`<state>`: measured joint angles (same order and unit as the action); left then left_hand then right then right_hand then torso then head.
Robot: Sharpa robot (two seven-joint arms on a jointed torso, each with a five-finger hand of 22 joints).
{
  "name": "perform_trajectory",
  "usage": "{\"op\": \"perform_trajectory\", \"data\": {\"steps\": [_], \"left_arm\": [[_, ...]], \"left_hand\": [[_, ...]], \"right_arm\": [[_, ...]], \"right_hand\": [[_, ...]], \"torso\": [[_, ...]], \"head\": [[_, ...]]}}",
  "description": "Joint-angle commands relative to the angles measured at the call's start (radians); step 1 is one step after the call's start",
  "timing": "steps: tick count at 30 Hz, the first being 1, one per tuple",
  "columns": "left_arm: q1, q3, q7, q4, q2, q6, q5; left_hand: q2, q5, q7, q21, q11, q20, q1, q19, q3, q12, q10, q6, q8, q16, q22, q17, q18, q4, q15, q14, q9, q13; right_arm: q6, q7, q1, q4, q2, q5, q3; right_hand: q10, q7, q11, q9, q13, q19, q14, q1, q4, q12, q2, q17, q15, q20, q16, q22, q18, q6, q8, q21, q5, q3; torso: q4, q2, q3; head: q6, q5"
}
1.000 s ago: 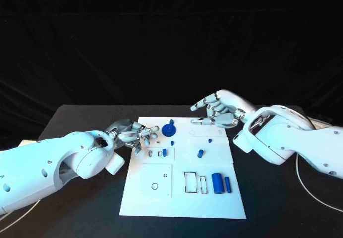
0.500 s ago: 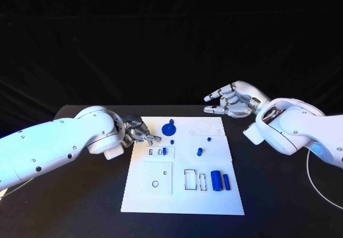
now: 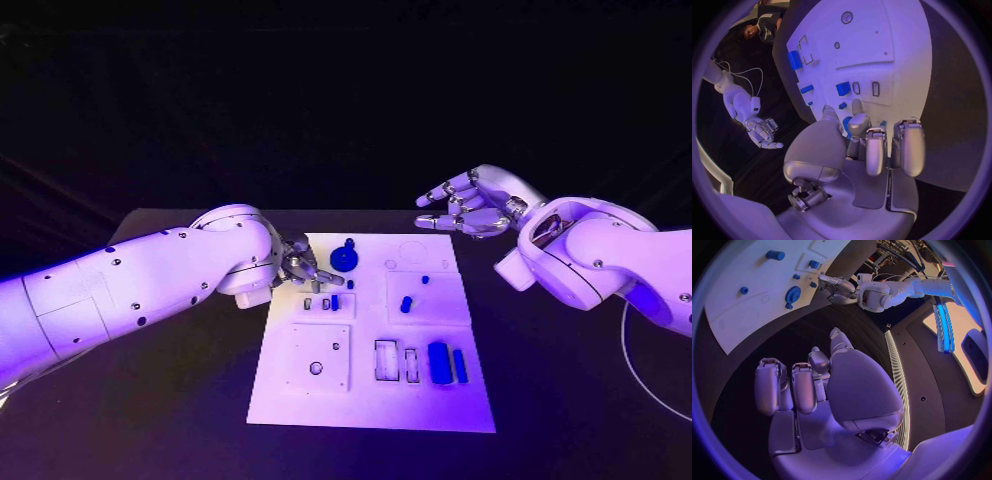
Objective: Assemble the parts on the task board
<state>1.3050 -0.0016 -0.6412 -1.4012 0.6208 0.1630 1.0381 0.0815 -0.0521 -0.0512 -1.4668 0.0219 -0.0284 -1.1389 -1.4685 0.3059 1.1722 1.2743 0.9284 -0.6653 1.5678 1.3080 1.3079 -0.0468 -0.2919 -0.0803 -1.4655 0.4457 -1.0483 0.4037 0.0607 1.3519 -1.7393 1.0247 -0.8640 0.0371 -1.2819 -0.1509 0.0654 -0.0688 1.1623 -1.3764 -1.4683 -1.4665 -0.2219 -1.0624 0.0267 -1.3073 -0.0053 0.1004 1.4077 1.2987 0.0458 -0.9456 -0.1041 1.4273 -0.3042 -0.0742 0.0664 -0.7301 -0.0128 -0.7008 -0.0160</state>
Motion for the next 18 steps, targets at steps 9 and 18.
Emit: {"op": "perform_trajectory", "data": {"steps": [9,18], "left_arm": [[0.001,-0.008,-0.02,0.039,-0.048,0.072,0.022],[0.001,-0.009,-0.02,0.051,-0.069,0.093,0.014]], "left_hand": [[0.008,0.006,0.006,-0.01,0.003,0.008,0.01,-0.053,0.007,0.013,0.013,-0.003,-0.008,0.003,0.106,0.263,0.015,0.002,-0.006,-0.105,0.006,-0.013],[0.016,0.005,0.008,-0.014,0.004,0.009,-0.002,-0.055,0.009,0.017,0.015,-0.005,-0.014,0.003,0.112,0.263,0.016,0.005,-0.007,-0.105,0.012,-0.017]], "right_arm": [[-0.027,0.013,0.0,0.017,-0.013,-0.01,0.001],[-0.032,0.011,-0.001,0.026,-0.024,-0.011,0.002]], "right_hand": [[-0.004,0.0,-0.003,-0.002,-0.004,0.007,-0.046,0.007,0.002,-0.003,-0.005,-0.004,-0.006,-0.001,-0.007,-0.003,0.021,-0.011,-0.007,-0.007,-0.009,-0.007],[-0.005,0.0,-0.003,-0.002,-0.004,0.008,-0.045,0.009,0.001,-0.005,-0.005,-0.003,-0.006,-0.001,-0.008,-0.006,0.021,-0.011,-0.007,-0.009,-0.011,-0.009]], "torso": [[-0.0001,0.0,0.0008],[0.0001,-0.001,0.0008]], "head": [[-0.008,-0.001],[-0.012,-0.004]]}}
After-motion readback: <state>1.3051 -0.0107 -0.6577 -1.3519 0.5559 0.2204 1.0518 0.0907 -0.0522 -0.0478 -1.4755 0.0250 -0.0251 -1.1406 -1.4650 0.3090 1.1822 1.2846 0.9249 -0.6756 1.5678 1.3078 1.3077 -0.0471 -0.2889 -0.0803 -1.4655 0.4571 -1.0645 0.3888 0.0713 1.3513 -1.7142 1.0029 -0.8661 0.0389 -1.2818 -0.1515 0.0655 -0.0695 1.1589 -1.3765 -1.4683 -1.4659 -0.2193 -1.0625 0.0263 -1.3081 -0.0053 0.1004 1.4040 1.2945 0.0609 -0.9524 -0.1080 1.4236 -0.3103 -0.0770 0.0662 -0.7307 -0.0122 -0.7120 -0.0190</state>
